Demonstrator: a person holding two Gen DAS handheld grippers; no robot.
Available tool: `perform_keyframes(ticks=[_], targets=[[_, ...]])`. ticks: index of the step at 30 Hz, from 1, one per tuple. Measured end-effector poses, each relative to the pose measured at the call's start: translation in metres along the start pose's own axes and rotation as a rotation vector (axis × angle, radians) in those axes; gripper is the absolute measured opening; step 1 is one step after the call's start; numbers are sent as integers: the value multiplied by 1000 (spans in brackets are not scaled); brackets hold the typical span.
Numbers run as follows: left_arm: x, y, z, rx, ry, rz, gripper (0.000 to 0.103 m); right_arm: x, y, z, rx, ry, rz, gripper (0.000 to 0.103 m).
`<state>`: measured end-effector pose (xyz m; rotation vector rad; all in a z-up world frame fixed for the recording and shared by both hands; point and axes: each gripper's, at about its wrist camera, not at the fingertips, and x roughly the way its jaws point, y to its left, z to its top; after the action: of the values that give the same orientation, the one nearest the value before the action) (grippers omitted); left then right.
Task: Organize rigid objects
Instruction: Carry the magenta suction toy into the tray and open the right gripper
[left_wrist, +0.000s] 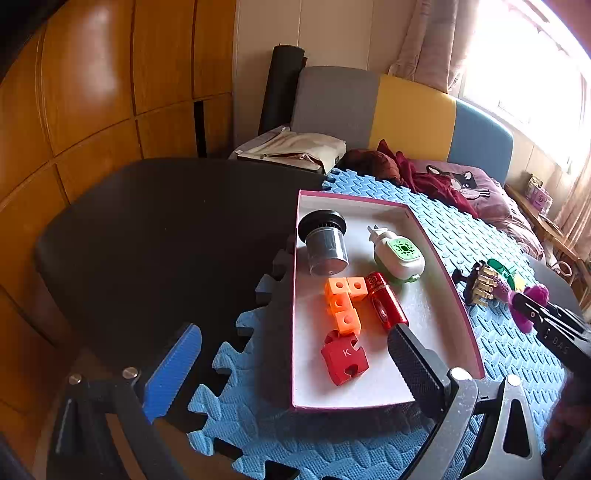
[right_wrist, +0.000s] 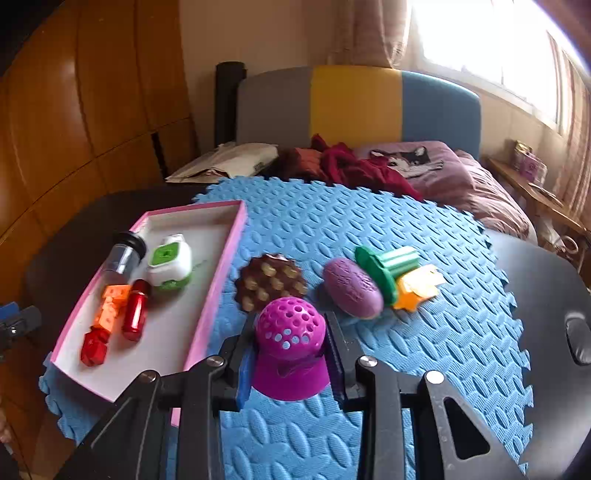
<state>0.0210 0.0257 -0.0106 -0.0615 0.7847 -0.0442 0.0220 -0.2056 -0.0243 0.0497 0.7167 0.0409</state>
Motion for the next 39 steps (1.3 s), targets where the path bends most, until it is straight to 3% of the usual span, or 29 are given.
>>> perform_keyframes(ticks=[7, 12, 20, 30, 39], targets=[[5, 16, 0, -50, 5, 9, 102, 20, 53, 18, -95, 46, 94, 33], [12, 29, -1, -85, 23, 20, 102, 55, 72, 23, -131, 146, 111, 33], [19, 35, -4, -85, 40, 35, 102, 103, 89, 11, -154, 220, 99, 33], [16, 29, -3, -61, 35, 39, 102, 72, 83, 10, -106, 115, 162, 43], [8, 13, -2, -23, 24, 12, 102, 33, 71, 10, -85, 41, 143, 43]])
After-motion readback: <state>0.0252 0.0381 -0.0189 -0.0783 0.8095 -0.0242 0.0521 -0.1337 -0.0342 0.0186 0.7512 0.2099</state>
